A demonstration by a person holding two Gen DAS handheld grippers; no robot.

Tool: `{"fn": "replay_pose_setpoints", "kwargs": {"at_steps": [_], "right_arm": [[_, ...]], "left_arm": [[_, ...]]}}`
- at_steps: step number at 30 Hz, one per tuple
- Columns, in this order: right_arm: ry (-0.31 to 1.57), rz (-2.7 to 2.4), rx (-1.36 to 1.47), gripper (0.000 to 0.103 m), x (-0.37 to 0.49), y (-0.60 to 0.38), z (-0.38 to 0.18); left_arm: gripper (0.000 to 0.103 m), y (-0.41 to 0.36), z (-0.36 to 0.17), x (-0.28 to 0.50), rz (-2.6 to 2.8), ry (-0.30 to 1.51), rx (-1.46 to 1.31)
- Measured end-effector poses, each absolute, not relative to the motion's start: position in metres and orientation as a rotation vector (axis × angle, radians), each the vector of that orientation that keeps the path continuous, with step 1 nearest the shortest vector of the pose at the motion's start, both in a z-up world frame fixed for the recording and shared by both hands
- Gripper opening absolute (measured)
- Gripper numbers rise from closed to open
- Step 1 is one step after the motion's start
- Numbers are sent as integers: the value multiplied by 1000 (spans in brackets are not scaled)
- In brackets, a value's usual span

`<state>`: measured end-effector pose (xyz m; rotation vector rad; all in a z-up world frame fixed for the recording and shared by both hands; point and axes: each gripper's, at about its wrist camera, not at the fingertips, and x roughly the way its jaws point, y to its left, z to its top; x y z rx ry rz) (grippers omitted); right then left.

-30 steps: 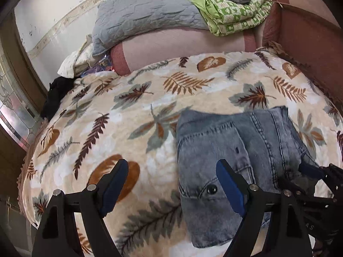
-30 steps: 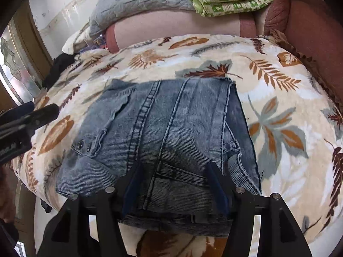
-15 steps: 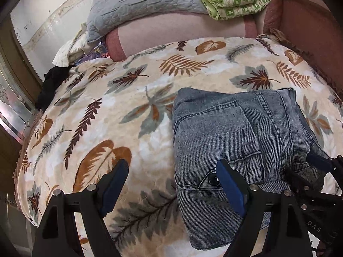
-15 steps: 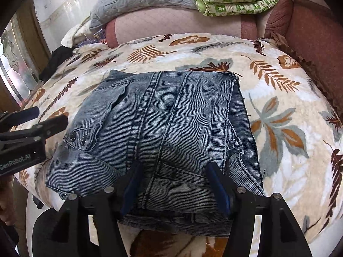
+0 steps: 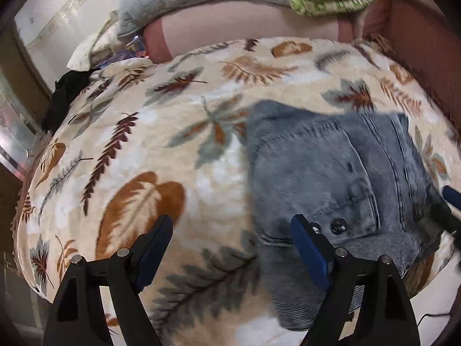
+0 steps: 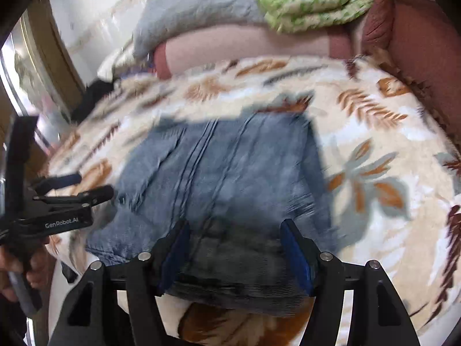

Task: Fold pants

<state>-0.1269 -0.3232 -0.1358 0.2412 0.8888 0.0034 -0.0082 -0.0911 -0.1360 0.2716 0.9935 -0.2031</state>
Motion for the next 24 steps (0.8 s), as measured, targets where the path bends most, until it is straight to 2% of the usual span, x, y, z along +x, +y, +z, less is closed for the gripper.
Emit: {"fn": "replay_pose_setpoints", "kwargs": {"at_steps": [2, 5, 13, 18, 24], "right_arm": [[854, -31, 271, 80, -134, -346, -126], [865, -46, 376, 80, -137, -381, -127], [930, 96, 697, 80, -124, -428, -169], [959, 207, 828, 80, -107, -432, -195], [976, 309, 829, 81, -88, -418, -202]], "left_arm": [[85, -83, -134, -1, -217, 1016, 242], [85, -73, -141, 11, -263, 1092, 208], [85, -75, -166, 24, -481, 1262, 75], [85, -83, -175, 27, -577, 1293, 32], [85, -97, -181, 40, -665, 1284, 33]]}}
